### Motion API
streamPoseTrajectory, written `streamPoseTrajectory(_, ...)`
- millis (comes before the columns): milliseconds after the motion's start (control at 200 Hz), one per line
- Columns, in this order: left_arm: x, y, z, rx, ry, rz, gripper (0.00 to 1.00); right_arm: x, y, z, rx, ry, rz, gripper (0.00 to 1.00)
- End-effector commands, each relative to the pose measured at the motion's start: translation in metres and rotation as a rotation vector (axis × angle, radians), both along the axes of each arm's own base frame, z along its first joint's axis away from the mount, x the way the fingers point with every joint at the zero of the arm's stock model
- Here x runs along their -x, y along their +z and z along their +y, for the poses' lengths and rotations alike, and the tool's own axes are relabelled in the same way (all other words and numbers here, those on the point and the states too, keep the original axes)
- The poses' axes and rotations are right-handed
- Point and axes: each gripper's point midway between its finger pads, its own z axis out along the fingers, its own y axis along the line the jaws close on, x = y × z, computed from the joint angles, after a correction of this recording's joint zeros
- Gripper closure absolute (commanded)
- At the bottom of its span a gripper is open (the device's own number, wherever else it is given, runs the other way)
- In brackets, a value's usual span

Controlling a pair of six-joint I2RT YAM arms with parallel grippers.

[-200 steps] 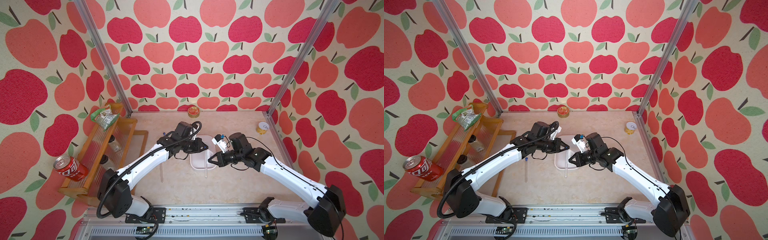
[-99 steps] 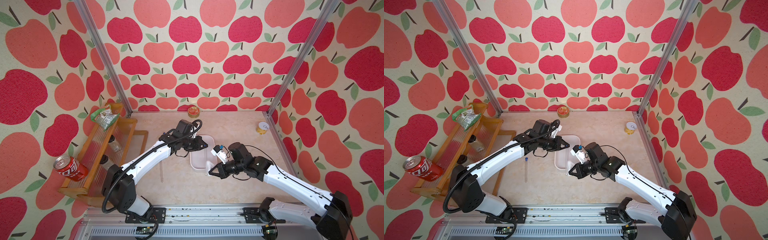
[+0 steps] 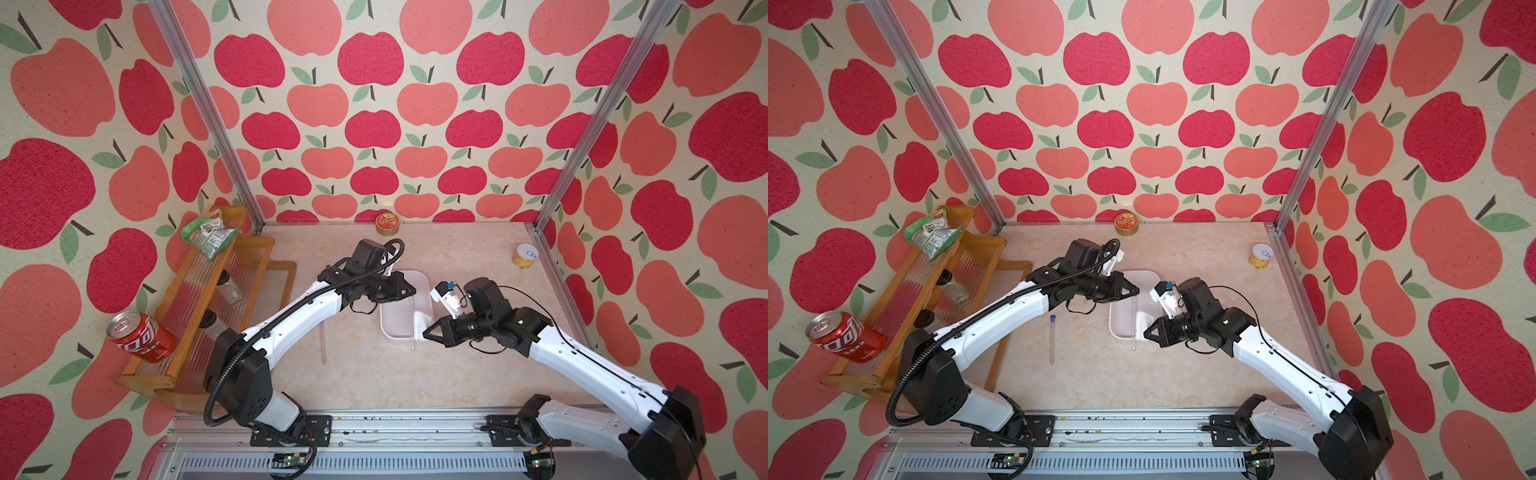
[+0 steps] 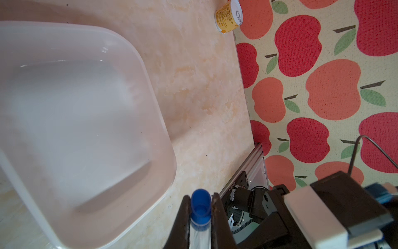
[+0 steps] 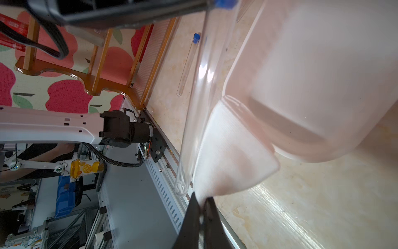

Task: Wipe the exteriors of test tubes
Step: Wipe the dirt from the test tube.

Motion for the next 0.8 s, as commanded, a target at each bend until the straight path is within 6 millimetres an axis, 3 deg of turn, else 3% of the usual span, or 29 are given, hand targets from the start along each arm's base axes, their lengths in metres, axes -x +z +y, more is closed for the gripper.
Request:
streamPoseTrajectory(0,0.004,0.009,-0.002,0.021,-0.025,-0.012,1.00,-0.012,0.018,0.008,-0.028,0.023,-0.034,1.00)
streamPoseTrajectory(185,0.007,0.005,-0.004,0.024,-0.030,-0.004,1.00,-0.028,0.028,0.014,-0.034,0.012,-0.062,1.00)
streamPoseTrajectory(340,0.006,0.005,-0.002,0.028,-0.022,-0.006,1.00,-0.024,0.023,0.012,-0.038,0.010,-0.042,1.00)
streamPoseTrajectory(535,0.000,0.008,-0.001,0.036,-0.012,-0.011,1.00,-0.001,0.007,0.006,-0.031,0.030,0.010,1.00)
streamPoseTrajectory(795,-0.011,0.007,0.005,0.033,0.019,-0.009,1.00,0.046,-0.011,0.002,-0.004,0.072,0.068,1.00)
